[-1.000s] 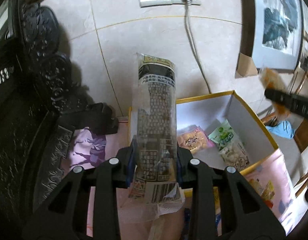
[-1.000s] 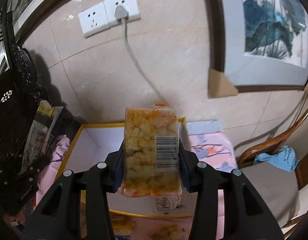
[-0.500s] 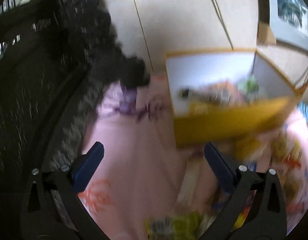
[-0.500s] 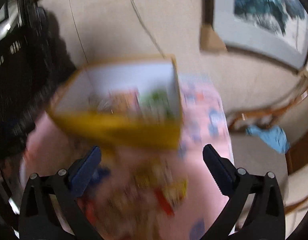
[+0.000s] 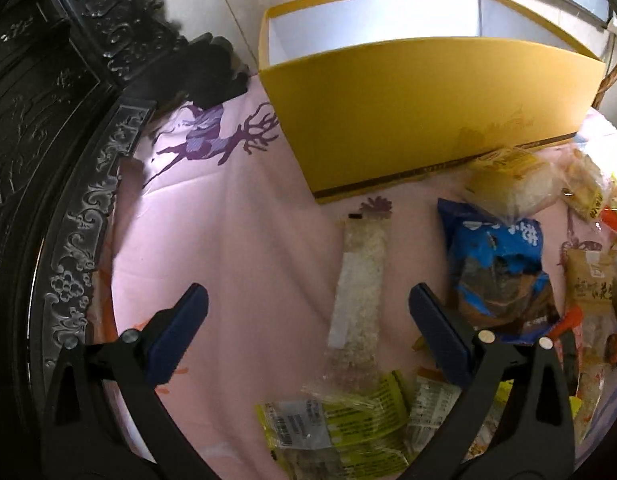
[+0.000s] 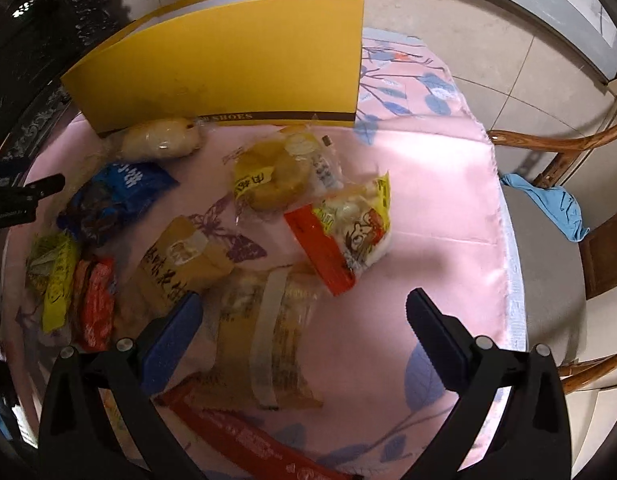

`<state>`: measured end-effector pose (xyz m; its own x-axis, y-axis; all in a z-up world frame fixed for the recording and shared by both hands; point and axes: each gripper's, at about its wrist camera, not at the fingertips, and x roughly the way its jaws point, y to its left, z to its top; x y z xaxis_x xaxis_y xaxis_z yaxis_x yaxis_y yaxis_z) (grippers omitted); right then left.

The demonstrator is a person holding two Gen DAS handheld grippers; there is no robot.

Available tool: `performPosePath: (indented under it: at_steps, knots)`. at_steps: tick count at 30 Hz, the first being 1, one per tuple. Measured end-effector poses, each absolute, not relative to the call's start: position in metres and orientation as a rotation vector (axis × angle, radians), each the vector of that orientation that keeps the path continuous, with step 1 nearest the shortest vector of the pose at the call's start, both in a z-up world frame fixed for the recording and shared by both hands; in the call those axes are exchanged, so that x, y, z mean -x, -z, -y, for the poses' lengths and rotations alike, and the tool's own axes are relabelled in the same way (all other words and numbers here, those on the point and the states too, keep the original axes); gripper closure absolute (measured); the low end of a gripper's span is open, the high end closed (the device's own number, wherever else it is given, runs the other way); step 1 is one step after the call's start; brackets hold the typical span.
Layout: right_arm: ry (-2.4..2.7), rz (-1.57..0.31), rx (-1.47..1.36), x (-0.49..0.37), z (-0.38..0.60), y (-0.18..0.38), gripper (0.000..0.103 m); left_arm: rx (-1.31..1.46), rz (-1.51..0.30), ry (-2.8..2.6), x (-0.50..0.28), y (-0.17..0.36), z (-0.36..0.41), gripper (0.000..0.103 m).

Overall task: Organize snacks
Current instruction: 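Grasp the rice bar pack with left tool while right tool grasps wrapped cake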

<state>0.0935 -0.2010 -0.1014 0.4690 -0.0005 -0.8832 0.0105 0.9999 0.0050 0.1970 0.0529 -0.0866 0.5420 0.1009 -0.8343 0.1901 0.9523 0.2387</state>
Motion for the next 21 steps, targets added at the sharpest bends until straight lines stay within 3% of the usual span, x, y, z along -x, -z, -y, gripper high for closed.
performPosePath:
  at_steps: [10, 11, 12, 13, 14, 15, 17, 21]
  knots:
    - [0.039, -1.110, 0.031, -0.100, 0.198, 0.121, 0.001, -0.352, -1.025, 0.094, -0.200, 0.110, -0.040, 0.002]
    - [0.043, -1.116, 0.030, -0.100, 0.197, 0.123, 0.002, -0.344, -1.030, 0.108, -0.199, 0.116, -0.040, 0.013]
    - [0.044, -1.122, 0.023, -0.098, 0.198, 0.125, 0.013, -0.322, -1.051, 0.128, -0.201, 0.120, -0.042, 0.028]
    - [0.049, -1.130, 0.011, -0.098, 0.198, 0.127, 0.017, -0.283, -1.093, 0.167, -0.203, 0.126, -0.043, 0.055]
    - [0.069, -1.116, 0.016, -0.096, 0.198, 0.125, 0.030, -0.214, -1.101, 0.210, -0.203, 0.125, -0.048, 0.068]
    - [0.077, -1.111, 0.006, -0.094, 0.196, 0.122, 0.045, -0.201, -1.111, 0.220, -0.204, 0.125, -0.048, 0.071]
    - [0.074, -1.121, 0.003, -0.093, 0.193, 0.118, 0.058, -0.245, -1.114, 0.218, -0.203, 0.126, -0.041, 0.075]
    - [0.099, -1.147, -0.047, -0.086, 0.191, 0.110, 0.060, -0.308, -1.116, 0.200, -0.197, 0.128, -0.030, 0.075]
